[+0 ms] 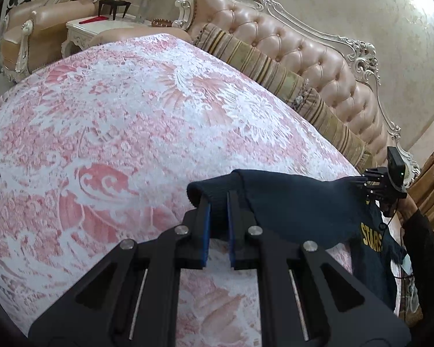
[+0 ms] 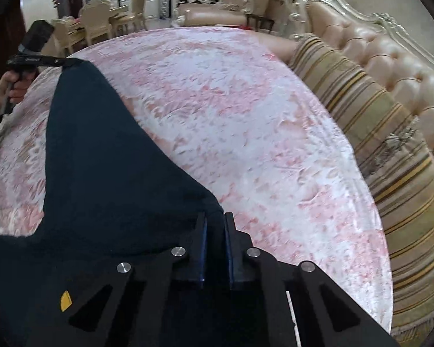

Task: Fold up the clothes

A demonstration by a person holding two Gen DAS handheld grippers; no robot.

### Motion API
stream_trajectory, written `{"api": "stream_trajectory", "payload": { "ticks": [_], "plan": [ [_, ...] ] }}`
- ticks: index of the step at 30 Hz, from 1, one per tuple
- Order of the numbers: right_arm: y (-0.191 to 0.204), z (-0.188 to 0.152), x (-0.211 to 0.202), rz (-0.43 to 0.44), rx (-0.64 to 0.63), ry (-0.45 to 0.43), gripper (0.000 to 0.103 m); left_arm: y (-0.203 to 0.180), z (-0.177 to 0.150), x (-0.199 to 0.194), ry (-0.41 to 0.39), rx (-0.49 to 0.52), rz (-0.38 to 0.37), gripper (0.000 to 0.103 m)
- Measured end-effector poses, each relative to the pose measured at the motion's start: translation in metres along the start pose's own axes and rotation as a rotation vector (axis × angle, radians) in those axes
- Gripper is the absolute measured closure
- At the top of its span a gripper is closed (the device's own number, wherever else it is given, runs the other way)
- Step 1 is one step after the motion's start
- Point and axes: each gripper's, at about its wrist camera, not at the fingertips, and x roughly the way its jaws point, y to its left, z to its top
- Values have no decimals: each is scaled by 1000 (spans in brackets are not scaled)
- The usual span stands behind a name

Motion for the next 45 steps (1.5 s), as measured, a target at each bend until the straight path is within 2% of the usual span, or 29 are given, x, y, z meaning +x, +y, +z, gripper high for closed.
{"api": "stream_trajectory", "payload": {
  "ticks": [8,11,13,15,16,17,18,20,23,26,29,32,34,37,40,43,45],
  "plan": [
    [-5,37,15,-24,33,-30,93,32,13,3,-26,-77,45,92],
    [0,42,37,-38,8,18,93,40,10,12,3,-84,60,91],
    [0,40,38,-56,22,18,87,44,9,14,-2,-103,66,91],
    [-1,39,39,-74,38,17,72,49,9,12,-10,-122,82,88],
    [-6,38,36,-81,58,18,66,52,10,8,-16,-132,97,82],
    [-10,36,28,-98,78,8,56,56,10,5,-22,-142,112,74],
    [-15,35,21,-116,98,-2,48,59,11,1,-28,-153,127,71],
    [-23,28,-1,-157,138,-22,45,68,8,-15,-46,-177,147,70],
    [-30,14,-43,-227,194,-49,45,66,-4,-43,-70,-178,118,70],
    [-14,-20,-108,-279,242,-101,45,35,-34,-66,-40,-130,57,70],
    [25,-70,-167,-374,338,-114,45,-20,-83,-77,33,-57,-91,68],
    [99,-132,-212,-399,429,-148,33,-80,-142,-73,122,-17,-247,67],
    [149,-182,-230,-427,549,-159,30,-122,-184,-68,173,22,-343,67],
    [209,-249,-238,-452,722,-119,30,-157,-218,-60,210,94,-329,67],
    [240,-307,-242,-448,861,-100,30,-183,-246,-52,238,146,-312,67],
    [260,-339,-242,-425,940,-131,30,-189,-258,-45,249,140,-310,67],
    [265,-349,-243,-456,967,-145,30,-189,-262,-42,253,138,-310,67]
  ]
}}
